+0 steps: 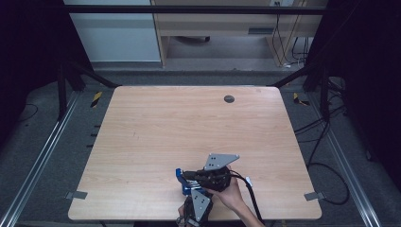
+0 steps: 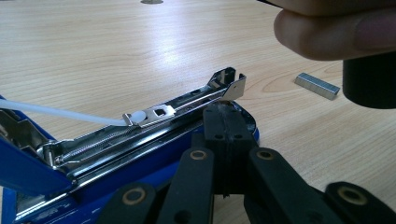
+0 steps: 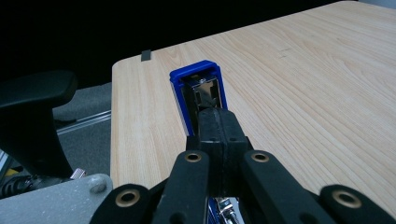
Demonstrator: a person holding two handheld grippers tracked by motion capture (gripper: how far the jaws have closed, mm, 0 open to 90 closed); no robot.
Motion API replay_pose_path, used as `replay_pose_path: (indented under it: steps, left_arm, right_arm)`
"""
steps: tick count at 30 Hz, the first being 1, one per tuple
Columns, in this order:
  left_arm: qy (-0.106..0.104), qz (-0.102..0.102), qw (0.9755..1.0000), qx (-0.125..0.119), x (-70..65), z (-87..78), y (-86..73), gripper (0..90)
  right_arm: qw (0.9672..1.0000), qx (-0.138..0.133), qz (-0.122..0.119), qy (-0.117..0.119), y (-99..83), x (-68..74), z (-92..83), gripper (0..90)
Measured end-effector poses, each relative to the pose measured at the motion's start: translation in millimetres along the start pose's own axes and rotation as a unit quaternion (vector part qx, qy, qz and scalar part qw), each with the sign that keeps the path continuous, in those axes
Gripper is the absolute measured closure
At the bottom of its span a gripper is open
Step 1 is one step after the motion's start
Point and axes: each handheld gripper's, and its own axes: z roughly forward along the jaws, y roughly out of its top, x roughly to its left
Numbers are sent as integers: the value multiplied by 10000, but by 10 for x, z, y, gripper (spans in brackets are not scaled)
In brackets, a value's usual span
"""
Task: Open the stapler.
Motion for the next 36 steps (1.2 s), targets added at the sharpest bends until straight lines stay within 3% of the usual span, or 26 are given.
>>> replay_pose_path:
  steps: [36]
  left_arm:
    - [31,6,10000,-21,-4,-2,-5,896]
  right_arm:
    - [9995,197,-8,266,43,-32,167,900]
